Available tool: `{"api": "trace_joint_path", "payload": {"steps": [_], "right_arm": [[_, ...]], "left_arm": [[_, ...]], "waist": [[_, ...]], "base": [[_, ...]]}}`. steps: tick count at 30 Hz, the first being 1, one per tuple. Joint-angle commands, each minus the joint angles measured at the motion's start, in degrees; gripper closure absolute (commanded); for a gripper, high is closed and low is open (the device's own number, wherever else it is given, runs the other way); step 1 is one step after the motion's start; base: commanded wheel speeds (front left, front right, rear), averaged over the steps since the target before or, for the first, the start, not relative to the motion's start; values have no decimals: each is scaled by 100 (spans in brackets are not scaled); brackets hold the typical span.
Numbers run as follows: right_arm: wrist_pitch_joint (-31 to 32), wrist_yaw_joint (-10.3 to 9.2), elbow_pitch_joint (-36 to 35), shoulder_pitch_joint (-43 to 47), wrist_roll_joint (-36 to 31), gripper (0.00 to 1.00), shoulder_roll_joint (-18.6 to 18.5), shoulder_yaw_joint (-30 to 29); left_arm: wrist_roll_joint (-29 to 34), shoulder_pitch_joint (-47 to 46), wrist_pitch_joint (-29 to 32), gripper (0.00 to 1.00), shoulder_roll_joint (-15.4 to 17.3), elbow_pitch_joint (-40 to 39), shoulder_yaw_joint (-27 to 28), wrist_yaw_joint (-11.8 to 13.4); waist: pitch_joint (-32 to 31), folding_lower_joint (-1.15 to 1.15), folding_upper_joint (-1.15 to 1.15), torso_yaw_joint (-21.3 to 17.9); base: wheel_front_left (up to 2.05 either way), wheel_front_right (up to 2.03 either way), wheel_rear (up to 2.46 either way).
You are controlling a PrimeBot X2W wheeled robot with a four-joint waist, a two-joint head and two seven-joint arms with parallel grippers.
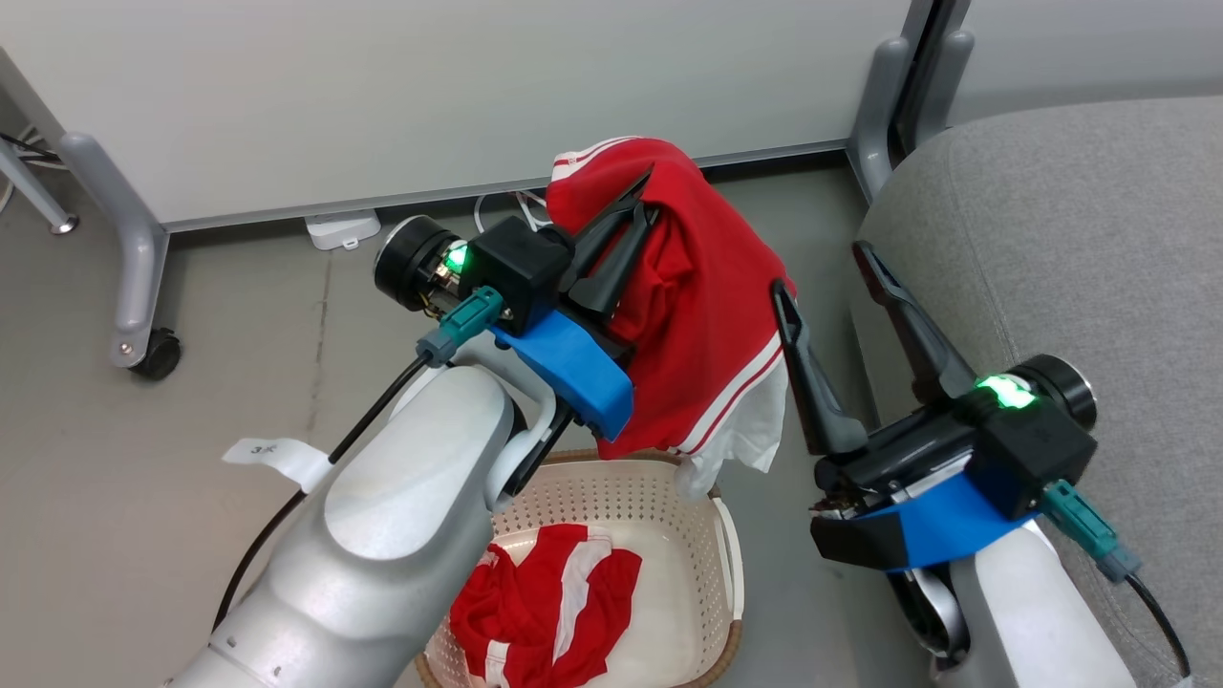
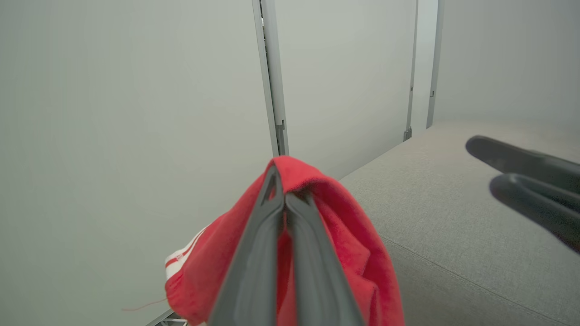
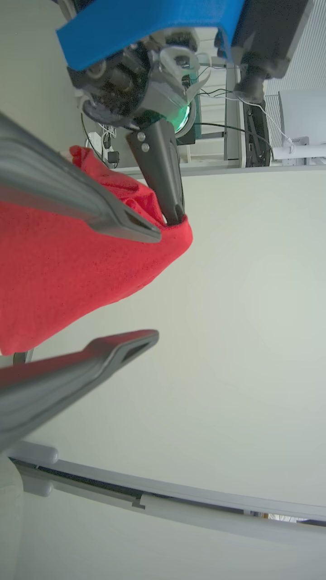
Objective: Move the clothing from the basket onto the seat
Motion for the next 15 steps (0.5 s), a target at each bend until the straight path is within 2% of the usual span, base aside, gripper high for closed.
{"api": "trace_joint_path", "payload": {"steps": [1, 9, 15], "right_arm": [[-20, 3, -7, -177, 1, 0, -21, 170], [-20, 3, 443, -733, -72, 0, -43, 711], [-20, 3, 1232, -1023, -148, 0, -33, 762]], "left_arm": [[-19, -90, -33, 100, -7, -14, -8, 10], [-3, -160, -60, 100, -75, -48, -120, 29], [7, -204, -85, 100, -121, -61, -192, 28]], "waist": [[15, 0, 0, 18], [97, 0, 0, 114], [147, 0, 0, 183]], "base": [[0, 0, 0], [0, 0, 0], [0, 0, 0]]}}
